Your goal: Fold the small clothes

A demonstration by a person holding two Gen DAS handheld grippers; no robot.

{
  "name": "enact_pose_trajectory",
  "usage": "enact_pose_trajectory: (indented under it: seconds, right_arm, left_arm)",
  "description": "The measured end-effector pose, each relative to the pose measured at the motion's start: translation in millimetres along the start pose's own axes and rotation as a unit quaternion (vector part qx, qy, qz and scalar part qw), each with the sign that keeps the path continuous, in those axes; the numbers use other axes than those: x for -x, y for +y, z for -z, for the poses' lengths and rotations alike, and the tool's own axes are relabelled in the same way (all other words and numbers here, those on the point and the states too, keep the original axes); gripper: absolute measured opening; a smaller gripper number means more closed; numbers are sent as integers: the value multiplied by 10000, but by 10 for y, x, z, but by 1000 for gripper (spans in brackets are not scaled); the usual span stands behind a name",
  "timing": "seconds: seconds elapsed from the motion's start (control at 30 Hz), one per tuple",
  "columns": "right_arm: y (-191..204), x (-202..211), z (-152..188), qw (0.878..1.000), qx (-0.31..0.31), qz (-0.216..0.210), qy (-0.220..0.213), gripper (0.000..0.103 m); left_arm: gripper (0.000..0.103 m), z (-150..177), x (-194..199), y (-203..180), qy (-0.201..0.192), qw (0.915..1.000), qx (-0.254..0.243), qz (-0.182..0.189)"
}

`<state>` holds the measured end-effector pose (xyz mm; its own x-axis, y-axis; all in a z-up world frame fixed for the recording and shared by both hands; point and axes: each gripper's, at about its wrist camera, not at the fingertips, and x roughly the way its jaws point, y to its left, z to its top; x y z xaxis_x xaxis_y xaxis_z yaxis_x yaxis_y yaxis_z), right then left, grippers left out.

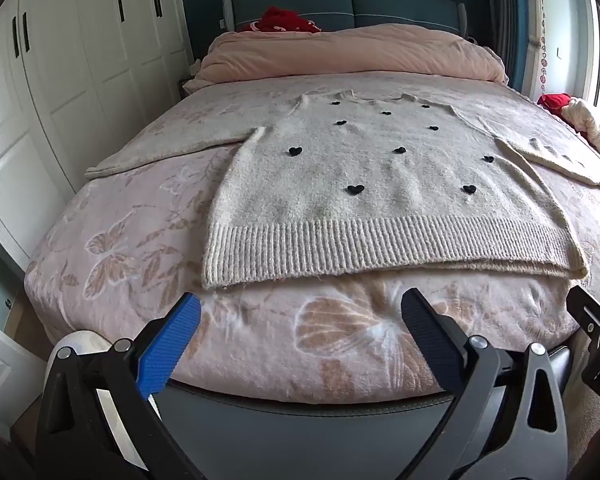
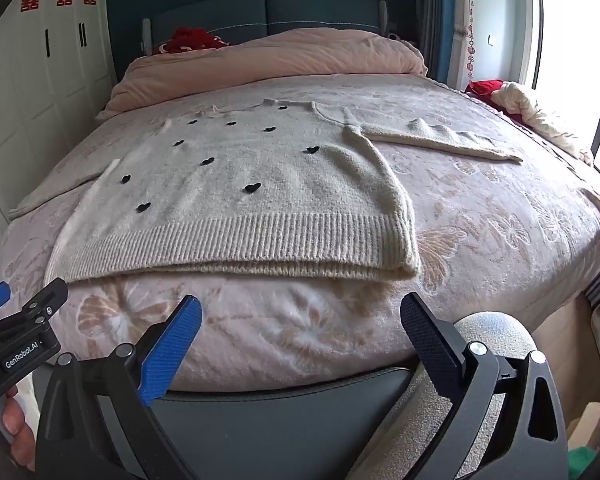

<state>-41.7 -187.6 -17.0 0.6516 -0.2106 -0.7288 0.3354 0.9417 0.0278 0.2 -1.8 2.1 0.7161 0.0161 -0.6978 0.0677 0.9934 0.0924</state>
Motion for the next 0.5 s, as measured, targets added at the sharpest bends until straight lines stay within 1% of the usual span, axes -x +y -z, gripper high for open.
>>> enact_pose_trajectory:
  seconds: [0.5]
  right_arm:
    - [-6, 0, -2, 10000, -10, 8, -23, 98]
  left_arm:
    - [98, 15, 6, 7, -22, 10000, -49, -8]
